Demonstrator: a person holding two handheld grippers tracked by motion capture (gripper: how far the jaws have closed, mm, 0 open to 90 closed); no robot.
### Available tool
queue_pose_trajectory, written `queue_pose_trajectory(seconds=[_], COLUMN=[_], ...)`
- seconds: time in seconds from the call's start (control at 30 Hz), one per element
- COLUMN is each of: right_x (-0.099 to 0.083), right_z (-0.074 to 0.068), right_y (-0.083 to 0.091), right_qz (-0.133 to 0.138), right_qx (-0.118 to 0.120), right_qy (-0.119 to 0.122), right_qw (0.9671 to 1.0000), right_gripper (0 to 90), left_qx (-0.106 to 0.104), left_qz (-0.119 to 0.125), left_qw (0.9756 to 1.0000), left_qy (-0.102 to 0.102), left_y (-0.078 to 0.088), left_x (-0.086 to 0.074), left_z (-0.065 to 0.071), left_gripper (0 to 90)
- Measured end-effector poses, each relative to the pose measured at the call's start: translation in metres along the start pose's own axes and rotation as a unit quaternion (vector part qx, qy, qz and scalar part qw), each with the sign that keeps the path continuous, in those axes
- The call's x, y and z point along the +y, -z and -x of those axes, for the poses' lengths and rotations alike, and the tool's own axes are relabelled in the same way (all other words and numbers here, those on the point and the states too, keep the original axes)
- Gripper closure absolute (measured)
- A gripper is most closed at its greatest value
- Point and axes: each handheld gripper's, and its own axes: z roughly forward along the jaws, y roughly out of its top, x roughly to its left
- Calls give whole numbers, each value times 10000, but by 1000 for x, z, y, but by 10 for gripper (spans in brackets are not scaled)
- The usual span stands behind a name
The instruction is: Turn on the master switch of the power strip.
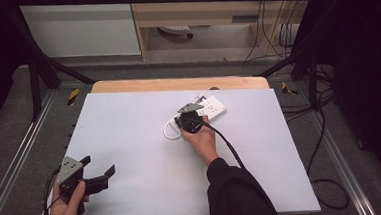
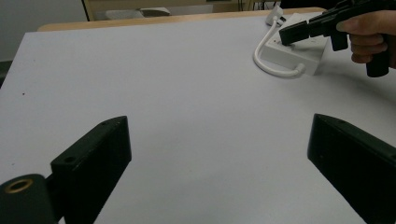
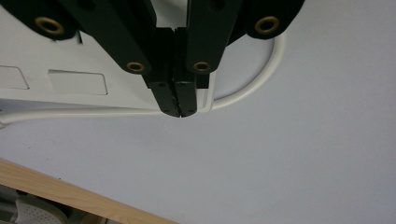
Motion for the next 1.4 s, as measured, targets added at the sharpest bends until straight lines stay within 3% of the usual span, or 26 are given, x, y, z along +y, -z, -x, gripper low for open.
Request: queue_pose_trajectory(seconds=[1.4], right_x=[2], right_z=[-2], right_y=[0], right_qz=[-92], right_qx=[-76], right_qy=[-59], right_qw=[9999], right_gripper=[900], left_qx=[0], left_qz=[-39], left_qw=[10000], left_qy=[-11], left_y=[-1], left_x=[0], left_z=[0], left_gripper=[61])
